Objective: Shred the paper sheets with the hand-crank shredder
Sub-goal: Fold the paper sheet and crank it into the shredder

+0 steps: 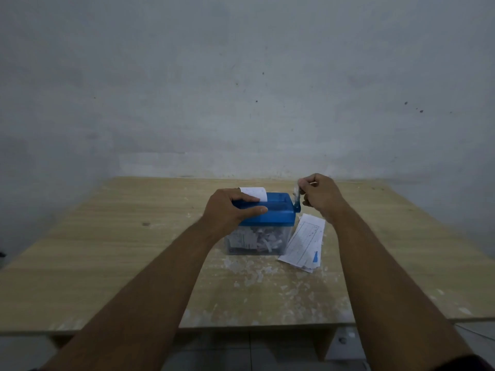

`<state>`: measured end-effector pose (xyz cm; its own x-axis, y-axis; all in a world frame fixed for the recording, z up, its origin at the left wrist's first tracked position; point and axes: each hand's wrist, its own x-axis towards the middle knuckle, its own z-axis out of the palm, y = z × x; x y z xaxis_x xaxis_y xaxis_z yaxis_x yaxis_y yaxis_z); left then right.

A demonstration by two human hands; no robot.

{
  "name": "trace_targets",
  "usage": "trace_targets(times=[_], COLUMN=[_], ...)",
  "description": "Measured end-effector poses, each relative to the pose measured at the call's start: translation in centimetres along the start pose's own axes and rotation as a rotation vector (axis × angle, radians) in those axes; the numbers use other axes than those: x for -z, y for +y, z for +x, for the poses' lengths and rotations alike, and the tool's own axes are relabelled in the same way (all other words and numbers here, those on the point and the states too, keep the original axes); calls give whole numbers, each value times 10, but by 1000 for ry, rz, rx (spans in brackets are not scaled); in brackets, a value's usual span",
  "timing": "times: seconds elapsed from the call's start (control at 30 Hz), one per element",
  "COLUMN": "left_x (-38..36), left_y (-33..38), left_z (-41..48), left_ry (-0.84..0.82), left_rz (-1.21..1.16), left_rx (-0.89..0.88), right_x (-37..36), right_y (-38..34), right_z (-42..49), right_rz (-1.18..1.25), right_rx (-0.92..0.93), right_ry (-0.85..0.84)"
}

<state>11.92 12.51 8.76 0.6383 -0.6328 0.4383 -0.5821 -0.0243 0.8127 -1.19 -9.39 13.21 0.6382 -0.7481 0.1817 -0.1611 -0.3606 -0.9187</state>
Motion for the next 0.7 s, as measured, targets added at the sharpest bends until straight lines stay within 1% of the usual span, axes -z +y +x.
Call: trace_targets(times=[0.1, 0.17, 0.23, 0.33, 0.43, 0.53, 0.6, 0.7], left_x=[-2, -3, -5, -7, -7, -7, -9, -12], left_y=[1, 0, -2, -4, -3, -1, -1, -1], left_z=[0, 0, 0, 0, 0, 0, 1, 0], left_ry=[7, 17, 31, 45, 21, 8, 21, 42], left_rz=[-41, -37, -41, -42, -56, -73, -69, -75], left_rx=[20, 21, 21, 19, 31, 56, 61, 55], right_x=[-10, -17, -23, -28, -27, -21, -16, -6], right_y=[22, 40, 55, 71, 80, 75, 67, 52], right_z=[-2, -11, -24, -45, -65, -77, -83, -93], right_rz=[-121, -90, -66, -41, -125, -147, -85, 81], right_rx=[-97, -193, -233, -251, -190, -175, -199, -214], right_ry=[-45, -66, -57, -8, 55, 45, 38, 45])
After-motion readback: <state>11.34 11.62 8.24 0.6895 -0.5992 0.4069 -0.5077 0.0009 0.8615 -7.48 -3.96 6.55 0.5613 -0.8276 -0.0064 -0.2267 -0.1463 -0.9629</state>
